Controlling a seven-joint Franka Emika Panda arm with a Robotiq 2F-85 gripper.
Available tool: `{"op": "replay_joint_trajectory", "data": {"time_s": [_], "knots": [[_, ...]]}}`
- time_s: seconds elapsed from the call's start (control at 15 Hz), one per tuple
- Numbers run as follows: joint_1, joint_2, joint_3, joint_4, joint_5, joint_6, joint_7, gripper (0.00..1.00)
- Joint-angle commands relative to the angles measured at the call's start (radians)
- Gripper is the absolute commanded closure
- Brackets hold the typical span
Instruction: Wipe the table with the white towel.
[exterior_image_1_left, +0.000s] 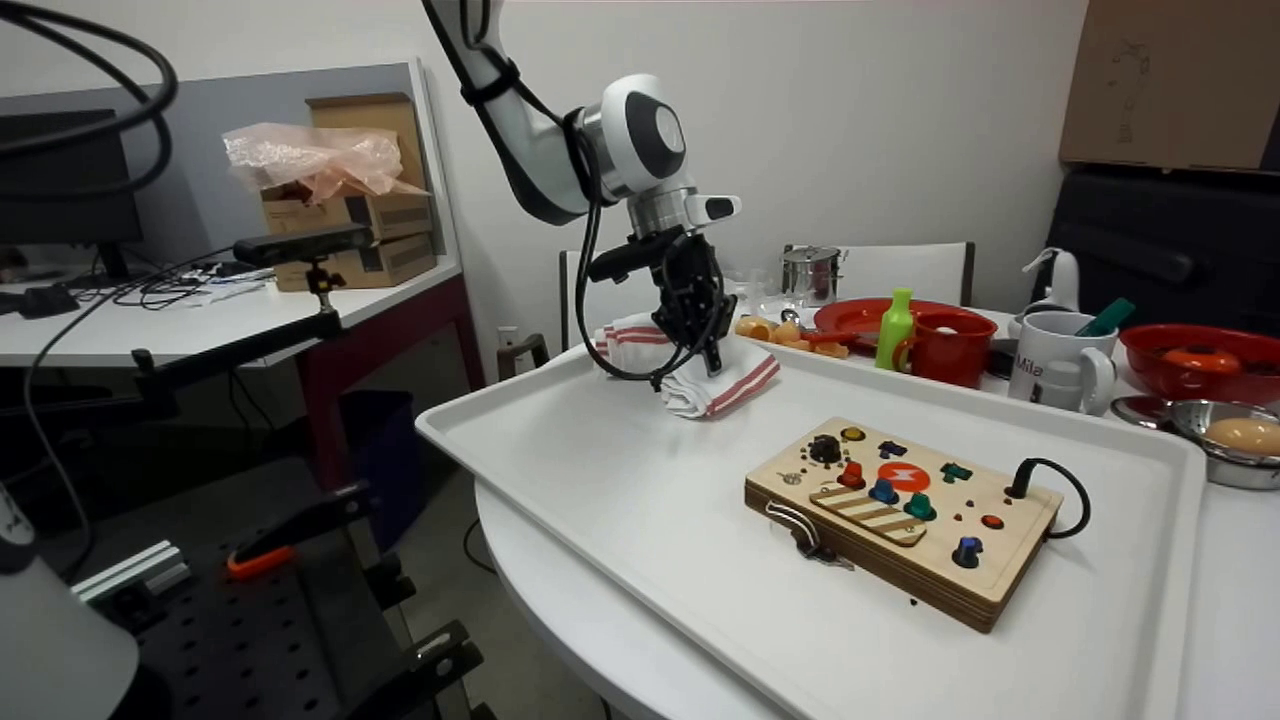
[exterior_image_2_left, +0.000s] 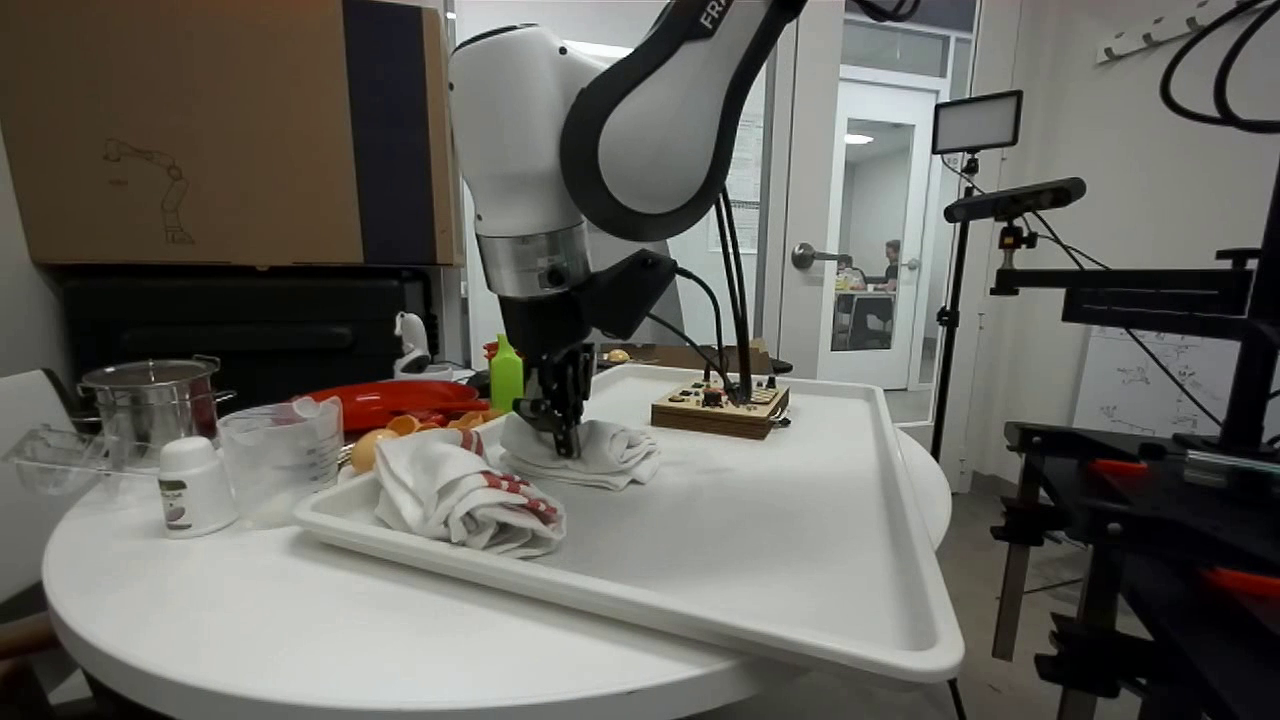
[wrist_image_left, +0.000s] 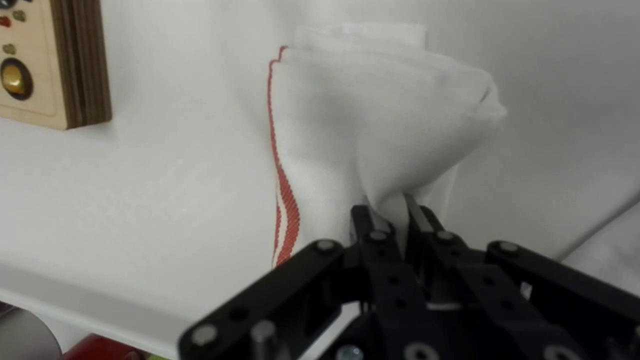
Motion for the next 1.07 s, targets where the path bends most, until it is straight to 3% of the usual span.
{"op": "replay_joint_trajectory", "data": {"time_s": [0.0, 0.33, 0.4, 0.53, 1.0], "knots": [[0.014, 0.036, 0.017, 0.063, 0.013, -0.058, -0.007, 0.97], [0.015, 0.041, 0.026, 0.09, 0.027, -0.107, 0.013, 0.97], [0.013, 0.04, 0.027, 0.092, 0.03, -0.116, 0.012, 0.65], [0.009, 0.019, 0.029, 0.076, 0.035, -0.124, 0.015, 0.57], [-0.022, -0.168, 0.064, -0.092, 0.07, -0.052, -0.017, 0.05]]}}
